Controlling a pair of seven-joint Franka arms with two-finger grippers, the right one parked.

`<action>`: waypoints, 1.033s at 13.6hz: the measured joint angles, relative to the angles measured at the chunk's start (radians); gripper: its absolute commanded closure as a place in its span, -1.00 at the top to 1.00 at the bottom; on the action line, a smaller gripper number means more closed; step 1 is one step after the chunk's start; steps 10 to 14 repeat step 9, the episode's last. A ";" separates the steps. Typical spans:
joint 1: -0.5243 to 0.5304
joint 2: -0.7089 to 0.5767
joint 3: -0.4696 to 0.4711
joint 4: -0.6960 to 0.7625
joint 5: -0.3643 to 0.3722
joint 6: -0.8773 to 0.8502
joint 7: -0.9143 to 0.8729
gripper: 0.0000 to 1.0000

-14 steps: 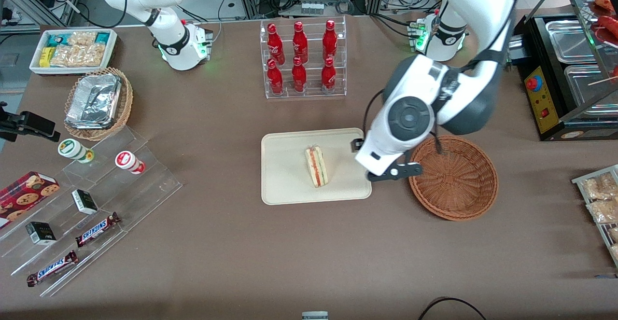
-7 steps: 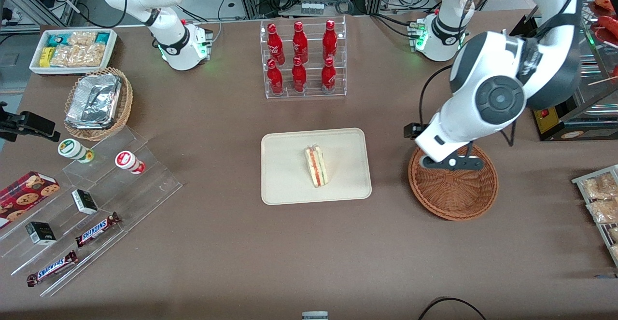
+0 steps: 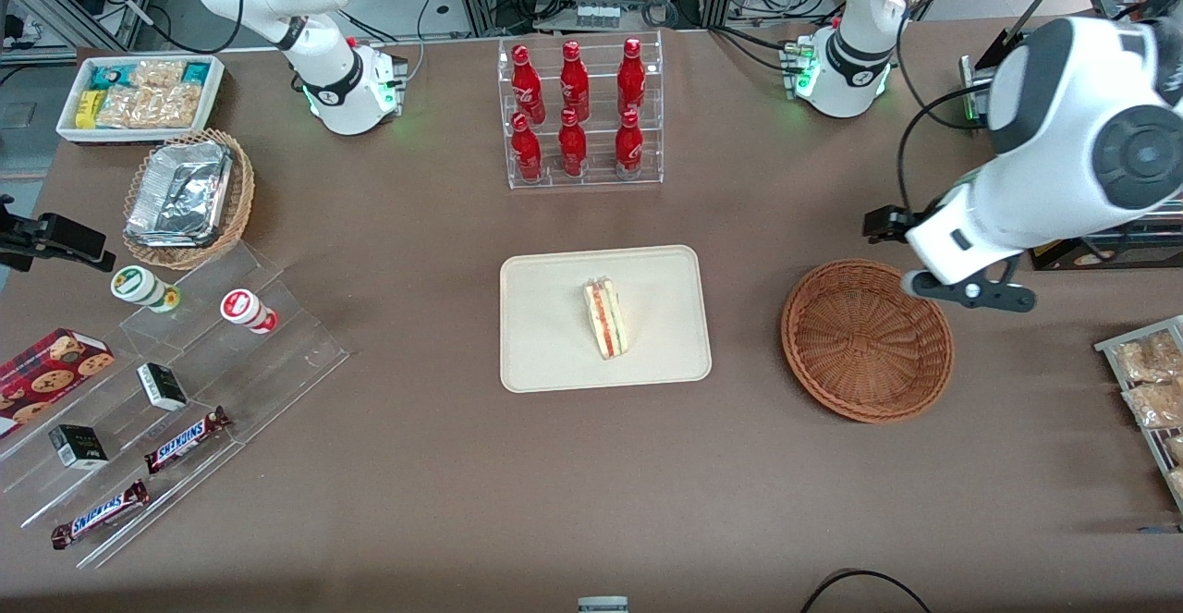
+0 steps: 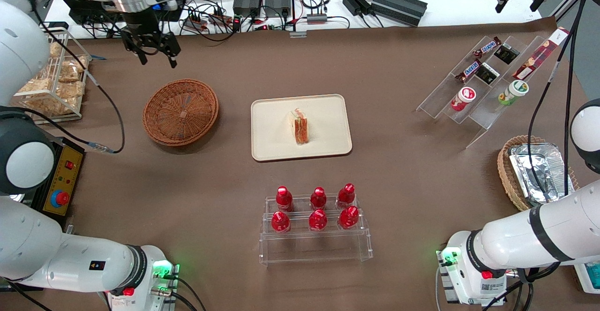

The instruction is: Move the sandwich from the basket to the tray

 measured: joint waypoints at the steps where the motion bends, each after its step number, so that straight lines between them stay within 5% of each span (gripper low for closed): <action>1: 0.038 -0.018 -0.024 0.000 0.000 -0.012 0.013 1.00; 7: 0.156 -0.118 -0.070 0.000 0.001 -0.073 0.110 1.00; 14: 0.171 -0.133 -0.070 0.000 0.001 -0.078 0.113 1.00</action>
